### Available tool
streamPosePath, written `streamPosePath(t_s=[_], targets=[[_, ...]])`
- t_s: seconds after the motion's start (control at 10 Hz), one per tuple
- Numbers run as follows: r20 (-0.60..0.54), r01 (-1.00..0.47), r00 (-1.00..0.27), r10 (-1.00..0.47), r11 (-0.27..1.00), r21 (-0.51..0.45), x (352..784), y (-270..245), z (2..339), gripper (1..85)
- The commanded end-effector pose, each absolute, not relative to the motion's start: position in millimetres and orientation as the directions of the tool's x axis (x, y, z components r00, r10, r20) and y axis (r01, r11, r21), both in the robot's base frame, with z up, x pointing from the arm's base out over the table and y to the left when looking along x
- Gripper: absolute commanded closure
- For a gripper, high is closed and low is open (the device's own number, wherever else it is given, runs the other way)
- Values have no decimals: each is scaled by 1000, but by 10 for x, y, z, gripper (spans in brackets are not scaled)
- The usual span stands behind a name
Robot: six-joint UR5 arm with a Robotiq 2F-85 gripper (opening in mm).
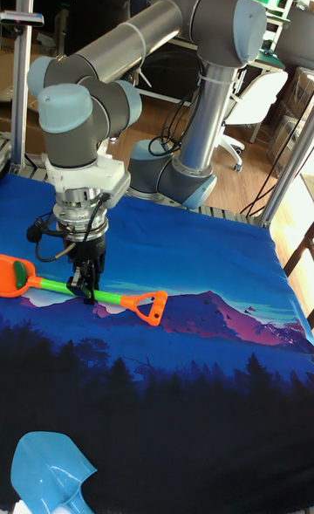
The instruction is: Use a shovel to scoop up an object
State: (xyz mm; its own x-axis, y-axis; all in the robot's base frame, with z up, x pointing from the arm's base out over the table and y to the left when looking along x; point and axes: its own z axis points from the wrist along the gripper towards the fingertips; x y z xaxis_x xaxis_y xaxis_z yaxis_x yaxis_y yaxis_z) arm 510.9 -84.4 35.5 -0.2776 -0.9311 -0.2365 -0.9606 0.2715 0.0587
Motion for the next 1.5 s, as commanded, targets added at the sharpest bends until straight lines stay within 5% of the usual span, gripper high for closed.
streamPosePath(t_s=[0.0, 0.7, 1.4], targets=[[-224, -937, -349, -910, 340, 81, 5117, -846, 331, 837], [-112, -912, -410, -905, 406, 61, 5077, -1063, 286, 837], [-133, -889, -457, -879, 449, 86, 5027, -883, 274, 837]])
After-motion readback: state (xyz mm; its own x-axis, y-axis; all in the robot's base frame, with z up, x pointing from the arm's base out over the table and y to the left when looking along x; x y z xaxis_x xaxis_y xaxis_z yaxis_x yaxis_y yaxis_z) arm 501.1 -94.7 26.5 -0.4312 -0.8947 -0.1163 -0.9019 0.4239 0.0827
